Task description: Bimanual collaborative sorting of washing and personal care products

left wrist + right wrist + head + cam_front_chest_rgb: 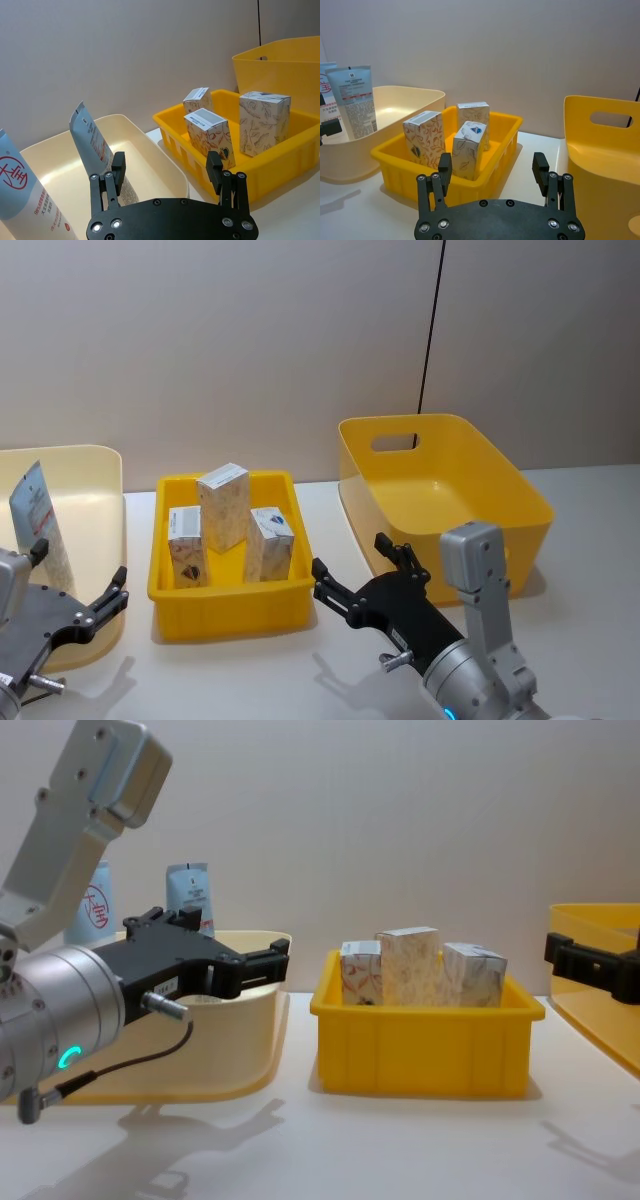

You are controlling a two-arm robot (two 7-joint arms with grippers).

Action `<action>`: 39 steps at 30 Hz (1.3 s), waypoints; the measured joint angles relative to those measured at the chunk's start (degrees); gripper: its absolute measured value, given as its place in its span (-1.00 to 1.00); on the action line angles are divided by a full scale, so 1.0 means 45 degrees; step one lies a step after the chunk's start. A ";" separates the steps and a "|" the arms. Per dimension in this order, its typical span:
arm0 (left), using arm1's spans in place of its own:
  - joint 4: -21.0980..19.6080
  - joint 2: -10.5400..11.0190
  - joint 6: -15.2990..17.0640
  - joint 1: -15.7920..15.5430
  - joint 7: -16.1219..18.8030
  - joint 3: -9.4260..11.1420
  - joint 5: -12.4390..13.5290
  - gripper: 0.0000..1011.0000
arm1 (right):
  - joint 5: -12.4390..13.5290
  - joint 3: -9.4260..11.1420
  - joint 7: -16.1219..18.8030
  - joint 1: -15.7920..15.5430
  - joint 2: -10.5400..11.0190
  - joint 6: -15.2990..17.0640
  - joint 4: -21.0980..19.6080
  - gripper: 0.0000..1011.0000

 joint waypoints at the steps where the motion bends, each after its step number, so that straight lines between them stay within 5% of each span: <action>1: 0.0001 0.0000 0.0000 0.0000 0.0000 0.0000 -0.0001 0.98 | 0.0000 0.0000 0.0000 0.0000 0.0000 -0.0001 0.0000 0.98; 39: 0.0006 0.0000 -0.0009 0.0000 -0.0001 0.0001 -0.0001 0.98 | 0.0000 0.0000 0.0000 0.0000 0.0000 0.0000 0.0001 0.98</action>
